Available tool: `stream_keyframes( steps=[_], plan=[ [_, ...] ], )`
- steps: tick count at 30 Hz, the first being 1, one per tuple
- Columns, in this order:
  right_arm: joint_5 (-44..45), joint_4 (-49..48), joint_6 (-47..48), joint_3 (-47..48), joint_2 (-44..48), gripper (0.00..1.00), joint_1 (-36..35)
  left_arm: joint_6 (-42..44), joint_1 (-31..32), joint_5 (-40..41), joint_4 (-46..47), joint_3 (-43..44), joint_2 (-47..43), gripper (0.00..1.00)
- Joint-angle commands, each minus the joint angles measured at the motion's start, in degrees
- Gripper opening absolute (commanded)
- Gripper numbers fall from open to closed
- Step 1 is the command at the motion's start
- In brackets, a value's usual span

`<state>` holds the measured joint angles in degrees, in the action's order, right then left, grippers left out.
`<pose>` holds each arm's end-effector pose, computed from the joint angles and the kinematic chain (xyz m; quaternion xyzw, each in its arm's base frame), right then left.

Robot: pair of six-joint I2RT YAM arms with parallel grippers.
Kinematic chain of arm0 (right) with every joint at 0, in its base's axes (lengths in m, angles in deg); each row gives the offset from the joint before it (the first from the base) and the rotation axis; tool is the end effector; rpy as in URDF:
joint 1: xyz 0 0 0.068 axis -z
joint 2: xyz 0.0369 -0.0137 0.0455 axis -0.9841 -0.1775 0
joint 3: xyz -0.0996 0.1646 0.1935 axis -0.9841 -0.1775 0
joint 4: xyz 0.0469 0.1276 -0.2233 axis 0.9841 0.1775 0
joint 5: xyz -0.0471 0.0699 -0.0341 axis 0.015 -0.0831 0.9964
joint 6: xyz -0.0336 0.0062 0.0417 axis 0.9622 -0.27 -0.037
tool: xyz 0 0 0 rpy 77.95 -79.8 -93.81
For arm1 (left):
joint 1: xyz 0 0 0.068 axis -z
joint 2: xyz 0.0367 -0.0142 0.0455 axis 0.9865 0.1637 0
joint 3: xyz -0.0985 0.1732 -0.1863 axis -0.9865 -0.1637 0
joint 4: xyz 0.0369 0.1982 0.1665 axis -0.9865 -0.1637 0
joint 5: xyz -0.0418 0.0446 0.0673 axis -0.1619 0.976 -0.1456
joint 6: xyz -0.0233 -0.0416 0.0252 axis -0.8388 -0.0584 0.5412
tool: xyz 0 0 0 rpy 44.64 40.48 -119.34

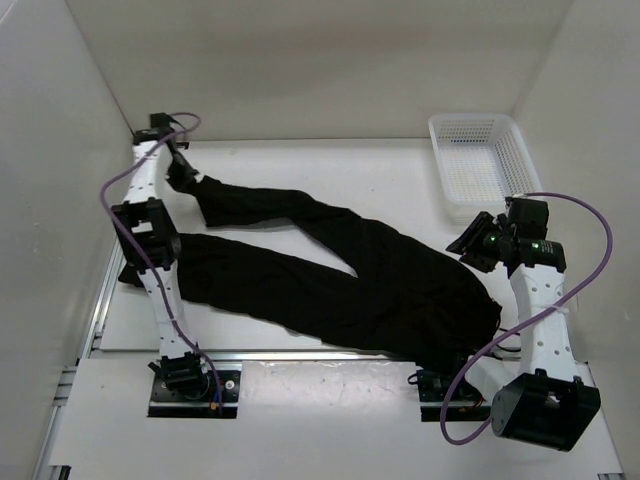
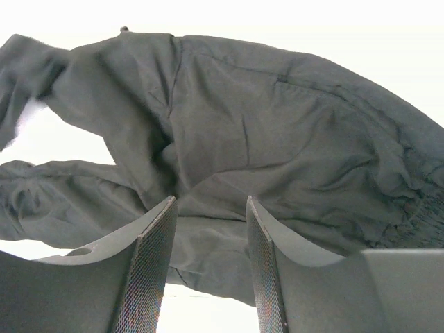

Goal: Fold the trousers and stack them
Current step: Flatten the trousers out

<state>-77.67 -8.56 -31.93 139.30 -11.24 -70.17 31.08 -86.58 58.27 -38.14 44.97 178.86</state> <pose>0.2005 -0.0255 0.3027 0.2457 0.8955 0.1613 0.3342 0.4827 0.0517 0.2195 -0.3029 0.9423 -0.0167 0.1417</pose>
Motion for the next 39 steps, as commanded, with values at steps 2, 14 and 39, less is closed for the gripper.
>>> stream_keyframes(
  steps=[2,14,39],
  plan=[
    [0.0,-1.9,1.3,2.3,-1.0,0.50,-0.2,-1.3,-7.4,3.0,-0.9,7.4,-9.4,0.10],
    [-1.0,-3.0,1.8,2.3,-3.2,0.50,-0.2,0.2,-7.9,-3.0,-3.5,9.0,-4.9,0.46],
    [-2.7,-8.9,-3.0,0.4,-8.4,0.81,1.1,-2.2,-9.6,2.9,-2.9,0.6,-5.3,0.10]
  ],
)
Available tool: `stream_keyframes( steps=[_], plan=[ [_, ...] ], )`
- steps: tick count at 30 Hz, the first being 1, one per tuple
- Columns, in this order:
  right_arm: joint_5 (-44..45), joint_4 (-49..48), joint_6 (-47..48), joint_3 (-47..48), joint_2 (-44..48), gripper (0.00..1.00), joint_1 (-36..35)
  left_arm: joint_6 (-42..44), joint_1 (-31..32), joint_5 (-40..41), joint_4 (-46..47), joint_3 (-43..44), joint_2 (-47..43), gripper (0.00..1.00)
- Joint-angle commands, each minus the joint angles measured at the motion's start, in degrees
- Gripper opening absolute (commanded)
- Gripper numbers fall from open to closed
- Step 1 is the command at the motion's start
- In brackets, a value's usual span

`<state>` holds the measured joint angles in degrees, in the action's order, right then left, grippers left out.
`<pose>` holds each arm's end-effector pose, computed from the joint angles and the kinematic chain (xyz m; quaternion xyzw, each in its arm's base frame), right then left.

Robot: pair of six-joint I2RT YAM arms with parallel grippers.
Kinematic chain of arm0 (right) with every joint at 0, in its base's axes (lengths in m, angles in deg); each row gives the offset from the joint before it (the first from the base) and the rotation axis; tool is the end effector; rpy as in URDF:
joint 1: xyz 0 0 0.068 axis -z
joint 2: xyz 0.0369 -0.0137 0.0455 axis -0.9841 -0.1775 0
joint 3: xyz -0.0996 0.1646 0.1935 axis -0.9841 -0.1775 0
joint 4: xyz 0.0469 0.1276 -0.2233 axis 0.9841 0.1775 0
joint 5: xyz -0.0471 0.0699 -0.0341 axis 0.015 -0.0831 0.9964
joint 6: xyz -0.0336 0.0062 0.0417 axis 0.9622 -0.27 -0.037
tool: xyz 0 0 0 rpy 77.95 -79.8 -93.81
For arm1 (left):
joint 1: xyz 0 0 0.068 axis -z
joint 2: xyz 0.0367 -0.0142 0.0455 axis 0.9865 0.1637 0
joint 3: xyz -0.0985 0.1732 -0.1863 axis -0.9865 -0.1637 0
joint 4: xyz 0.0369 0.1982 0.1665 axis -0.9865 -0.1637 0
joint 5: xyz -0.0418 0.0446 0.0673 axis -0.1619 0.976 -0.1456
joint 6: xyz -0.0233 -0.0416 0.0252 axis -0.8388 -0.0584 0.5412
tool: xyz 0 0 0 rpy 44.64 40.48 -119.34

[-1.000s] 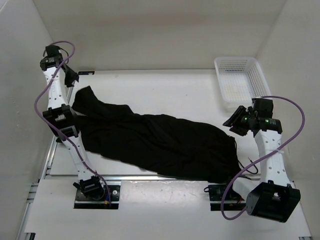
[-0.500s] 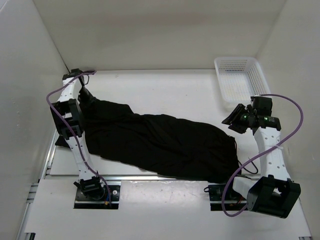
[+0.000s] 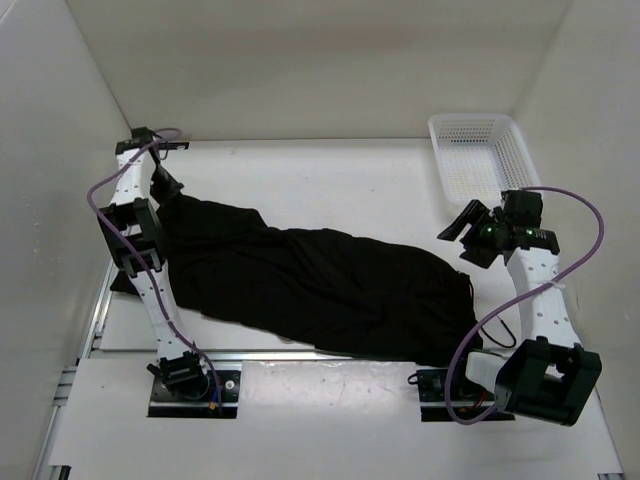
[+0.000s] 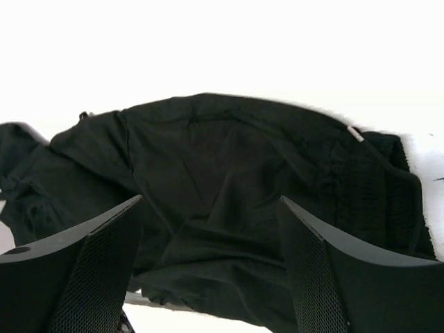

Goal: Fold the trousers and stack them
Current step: Flatten the trousers out

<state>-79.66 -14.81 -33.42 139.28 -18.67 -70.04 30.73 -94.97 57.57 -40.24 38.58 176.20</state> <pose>0.2323 -0.0302 0.2849 0.2543 0.8950 0.1800 0.3192 0.4517 0.1164 0.2088 -0.3750 0.9225 -0.0059 0.0916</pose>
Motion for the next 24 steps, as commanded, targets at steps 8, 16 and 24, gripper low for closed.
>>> stream_keyframes(
  steps=[8,16,24],
  plan=[
    [4.7,-4.6,-7.8,-3.2,-6.6,0.78,2.3,0.8,-3.2,-3.8,-0.4,12.4,-2.2,0.10],
    [1.5,-6.6,-13.6,-3.2,-15.9,0.78,4.2,4.7,0.2,-4.1,-0.8,9.3,2.4,0.78],
    [-0.1,-8.9,-16.4,-3.2,-23.3,0.79,7.5,5.3,0.2,-3.3,-0.8,6.9,6.7,0.77]
  ],
)
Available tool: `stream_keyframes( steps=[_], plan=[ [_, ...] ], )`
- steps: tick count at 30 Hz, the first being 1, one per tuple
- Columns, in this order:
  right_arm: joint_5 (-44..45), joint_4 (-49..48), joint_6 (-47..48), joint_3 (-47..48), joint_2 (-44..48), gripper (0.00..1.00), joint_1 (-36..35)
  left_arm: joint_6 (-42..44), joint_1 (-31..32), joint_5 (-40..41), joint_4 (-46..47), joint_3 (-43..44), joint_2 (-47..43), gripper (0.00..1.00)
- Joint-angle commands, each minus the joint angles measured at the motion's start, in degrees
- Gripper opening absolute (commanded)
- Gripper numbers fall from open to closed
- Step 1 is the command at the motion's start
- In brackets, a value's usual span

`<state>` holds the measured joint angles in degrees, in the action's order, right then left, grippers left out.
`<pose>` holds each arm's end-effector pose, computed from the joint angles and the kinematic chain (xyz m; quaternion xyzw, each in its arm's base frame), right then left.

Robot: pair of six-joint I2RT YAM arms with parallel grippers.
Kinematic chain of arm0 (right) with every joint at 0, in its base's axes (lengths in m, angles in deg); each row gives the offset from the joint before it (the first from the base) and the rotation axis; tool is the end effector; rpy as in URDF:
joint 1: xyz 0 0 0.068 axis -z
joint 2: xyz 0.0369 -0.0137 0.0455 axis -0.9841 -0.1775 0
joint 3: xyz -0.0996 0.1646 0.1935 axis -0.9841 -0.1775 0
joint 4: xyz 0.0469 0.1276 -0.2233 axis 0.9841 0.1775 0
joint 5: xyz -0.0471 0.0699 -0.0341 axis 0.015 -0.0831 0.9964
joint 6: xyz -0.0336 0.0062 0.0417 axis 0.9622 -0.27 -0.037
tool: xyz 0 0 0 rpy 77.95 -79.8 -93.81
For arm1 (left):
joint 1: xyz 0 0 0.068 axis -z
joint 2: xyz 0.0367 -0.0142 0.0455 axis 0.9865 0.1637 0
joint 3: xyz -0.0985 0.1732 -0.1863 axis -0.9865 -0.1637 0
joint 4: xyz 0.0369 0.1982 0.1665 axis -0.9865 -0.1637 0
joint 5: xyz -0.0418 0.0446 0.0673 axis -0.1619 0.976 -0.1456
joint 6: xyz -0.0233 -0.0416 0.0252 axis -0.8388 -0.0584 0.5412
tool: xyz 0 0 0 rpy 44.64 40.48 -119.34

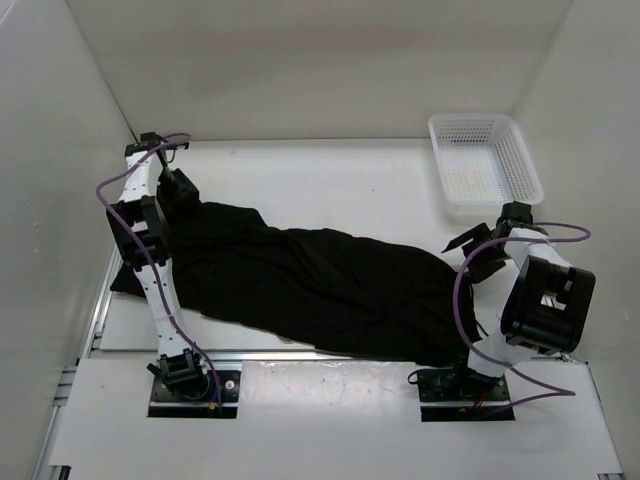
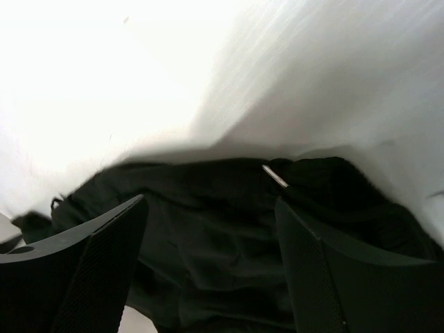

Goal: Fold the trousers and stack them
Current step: Flatten the trousers out

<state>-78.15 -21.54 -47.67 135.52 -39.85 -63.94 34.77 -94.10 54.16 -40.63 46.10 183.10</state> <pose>0.2728 -0.0684 0.1822 0.4502 0.8635 0.1612 0.1601 0.4762 0.1128 0.1892 -0.3324 0.9382 -0.0331 0.0906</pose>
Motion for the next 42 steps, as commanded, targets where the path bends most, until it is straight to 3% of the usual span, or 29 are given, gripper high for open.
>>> stream_keyframes(
  steps=[1,2,5,6,9,11,12,13,15,19,22,28,31,36,37,41,42],
  plan=[
    [-1.6,-3.1,-2.2,0.1,-2.8,0.78,2.2,1.2,-0.7,0.8,-0.4,-1.2,-0.2,0.75],
    [-0.6,-3.8,-2.2,0.1,-3.9,0.77,2.2,1.2,-0.7,1.4,-0.4,-1.8,0.3,0.73],
    [-0.1,-4.8,-2.2,0.1,-6.4,0.72,2.2,0.7,-0.7,2.2,0.1,-3.3,0.3,0.53],
    [-0.1,-4.9,-2.2,0.1,-7.1,0.70,2.2,0.7,-0.7,2.2,0.1,-3.3,0.3,0.35],
    [0.4,-6.8,-2.7,-1.0,-8.9,0.60,2.2,0.7,-0.7,2.2,0.1,-3.2,0.9,0.10],
    [1.2,-7.3,-2.7,-1.0,-8.9,0.51,2.2,0.2,-0.7,1.6,0.1,-1.6,1.7,0.10],
    [1.2,-7.3,-2.7,-0.3,-8.9,0.31,2.2,0.2,-0.7,1.6,0.1,-0.9,2.4,0.10],
    [1.7,-6.6,-1.9,0.2,-8.9,0.18,2.2,-0.4,-0.7,2.1,-0.4,0.0,2.4,0.10],
    [3.7,-4.9,-1.1,1.9,-6.8,0.00,2.2,-0.9,-0.7,3.3,-0.9,2.6,1.4,0.10],
    [7.6,-1.6,0.8,4.8,1.4,0.00,2.2,-2.2,-1.3,7.9,-1.5,7.3,-2.5,0.10],
    [10.7,-0.3,1.4,6.7,5.8,0.00,2.2,-2.8,-3.6,6.7,-2.2,10.9,-3.9,0.10],
    [10.7,-0.3,2.1,9.6,5.9,0.00,2.2,-2.3,-5.8,4.6,-2.2,13.3,-3.9,0.10],
    [5.5,-1.3,5.6,10.4,4.0,0.00,2.2,-1.8,-5.8,2.0,-2.2,14.7,-3.4,0.10],
    [-2.9,3.8,10.4,11.8,-2.6,0.25,-3.3,-1.2,-4.7,0.8,-1.7,13.5,-3.4,0.10],
    [-3.7,3.2,9.9,11.1,-1.4,0.48,-5.0,-1.2,-4.7,0.8,-1.7,12.9,-3.4,0.10],
    [-1.7,3.1,7.9,12.4,-0.3,0.75,-9.1,-1.2,-4.1,0.2,-0.6,11.5,-3.9,0.10],
    [-1.0,3.1,7.4,13.8,-1.3,0.75,-9.7,-1.2,-3.5,0.2,-0.6,11.5,-3.9,0.10]
  ],
)
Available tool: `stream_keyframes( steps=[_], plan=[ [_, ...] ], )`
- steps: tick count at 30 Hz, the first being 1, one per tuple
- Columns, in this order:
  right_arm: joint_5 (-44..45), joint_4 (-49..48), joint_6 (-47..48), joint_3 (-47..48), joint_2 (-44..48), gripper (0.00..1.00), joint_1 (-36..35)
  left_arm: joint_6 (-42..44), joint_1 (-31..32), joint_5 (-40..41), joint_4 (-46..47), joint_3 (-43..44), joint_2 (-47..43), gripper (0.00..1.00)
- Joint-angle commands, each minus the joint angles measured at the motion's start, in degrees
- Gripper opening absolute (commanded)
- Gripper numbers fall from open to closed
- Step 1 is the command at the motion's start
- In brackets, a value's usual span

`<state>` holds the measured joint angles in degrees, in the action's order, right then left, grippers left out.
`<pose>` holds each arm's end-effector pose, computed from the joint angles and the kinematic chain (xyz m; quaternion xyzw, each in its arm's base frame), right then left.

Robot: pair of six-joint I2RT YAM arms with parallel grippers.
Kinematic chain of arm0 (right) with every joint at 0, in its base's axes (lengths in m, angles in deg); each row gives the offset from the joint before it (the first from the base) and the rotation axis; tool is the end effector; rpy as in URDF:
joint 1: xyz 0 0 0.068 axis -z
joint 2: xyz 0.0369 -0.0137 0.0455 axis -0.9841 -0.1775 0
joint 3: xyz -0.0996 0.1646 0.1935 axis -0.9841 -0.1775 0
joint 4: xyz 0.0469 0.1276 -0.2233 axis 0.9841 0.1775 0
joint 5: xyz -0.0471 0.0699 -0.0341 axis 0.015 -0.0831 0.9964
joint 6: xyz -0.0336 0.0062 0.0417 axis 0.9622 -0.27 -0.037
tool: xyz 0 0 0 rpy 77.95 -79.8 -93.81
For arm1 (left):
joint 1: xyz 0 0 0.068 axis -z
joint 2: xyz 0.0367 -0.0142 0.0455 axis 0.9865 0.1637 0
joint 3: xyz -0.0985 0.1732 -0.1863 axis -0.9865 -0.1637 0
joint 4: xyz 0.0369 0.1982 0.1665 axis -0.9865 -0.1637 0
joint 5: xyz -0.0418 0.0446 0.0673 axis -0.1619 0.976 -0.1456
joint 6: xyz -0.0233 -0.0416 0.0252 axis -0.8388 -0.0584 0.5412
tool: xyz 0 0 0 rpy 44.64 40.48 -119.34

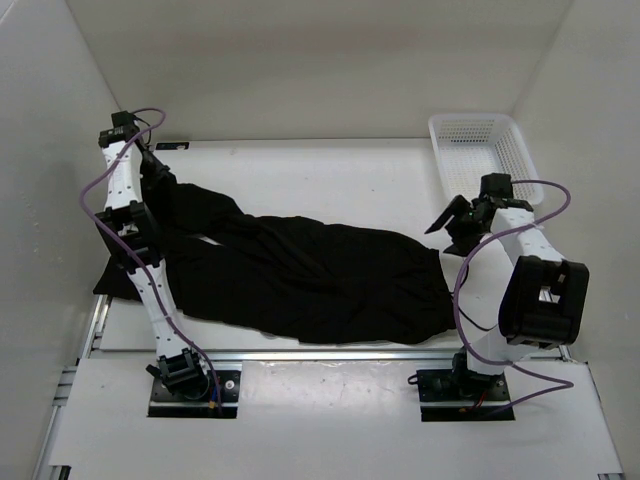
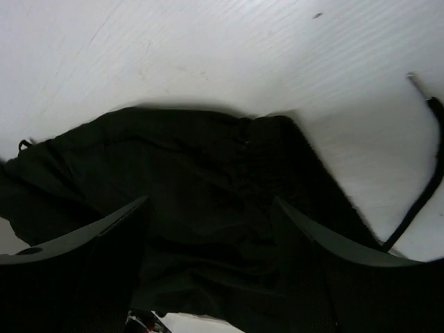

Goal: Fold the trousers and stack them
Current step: Flatten the trousers out

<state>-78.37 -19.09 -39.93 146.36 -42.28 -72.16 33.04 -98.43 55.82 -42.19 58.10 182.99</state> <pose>0.3122 -0.0329 0.2227 0.3156 0.9093 0.1739 0.2083 0.4773 0.1531 0.2479 -0.3771 0.9075 -0.0242 0.1834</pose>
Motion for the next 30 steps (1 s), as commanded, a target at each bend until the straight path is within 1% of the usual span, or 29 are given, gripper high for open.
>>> stream_keyframes(
  steps=[1,2,5,7,14,17,19,21,22,24,25,26,28,30],
  plan=[
    [-0.2,0.7,-1.5,3.5,-1.1,0.75,-2.0,0.5,0.8,-2.0,1.0,-0.5,-3.8,0.10],
    [-0.2,-0.3,-2.3,4.1,-2.6,0.76,-2.0,0.5,0.8,-2.0,1.0,-0.5,-3.8,0.10],
    [-4.1,-3.3,-5.8,5.8,-8.4,0.76,-2.0,0.5,1.3,-2.5,1.0,0.0,-3.8,0.10],
    [-4.6,-3.3,-7.5,7.0,-12.2,0.76,-2.0,0.5,1.3,-2.5,1.0,0.0,-4.3,0.10],
    [-5.2,-3.3,-10.8,5.0,-15.4,0.76,-2.0,1.0,1.3,-2.5,1.0,-0.5,-4.3,0.10],
    [-2.0,-3.3,-12.0,4.4,-16.8,0.76,-2.0,1.0,1.3,-2.5,1.0,-0.5,-4.3,0.10],
    [-1.5,-4.0,-12.0,3.0,-15.1,0.73,-2.0,1.0,1.3,-2.5,1.0,-0.5,-4.3,0.10],
    [3.9,-4.0,-10.9,3.0,-11.3,0.73,-4.3,1.0,1.3,-2.5,1.0,-1.0,-4.9,0.10],
    [6.2,-2.5,-9.9,3.6,-10.0,0.73,-4.9,1.0,1.3,-2.5,1.0,-1.0,-5.5,0.10],
    [8.9,-1.9,-8.4,5.4,-6.9,0.73,-6.0,1.0,1.3,-2.5,1.0,-1.0,-5.5,0.10],
    [10.6,-1.9,-6.5,6.2,-6.0,0.70,-6.0,1.0,1.3,-2.5,1.0,-1.0,-6.0,0.10],
    [11.6,-1.9,-5.3,7.1,-5.0,0.70,-6.7,1.0,1.3,-2.5,1.0,-1.0,-6.0,0.10],
    [12.8,-0.8,-1.6,10.9,-2.3,0.65,-7.4,1.0,1.3,-2.5,1.5,-1.0,-6.5,0.10],
    [16.2,1.4,0.2,15.7,-0.9,0.59,-8.6,1.0,1.3,-3.0,1.5,-1.0,-6.5,0.10]
  ],
)
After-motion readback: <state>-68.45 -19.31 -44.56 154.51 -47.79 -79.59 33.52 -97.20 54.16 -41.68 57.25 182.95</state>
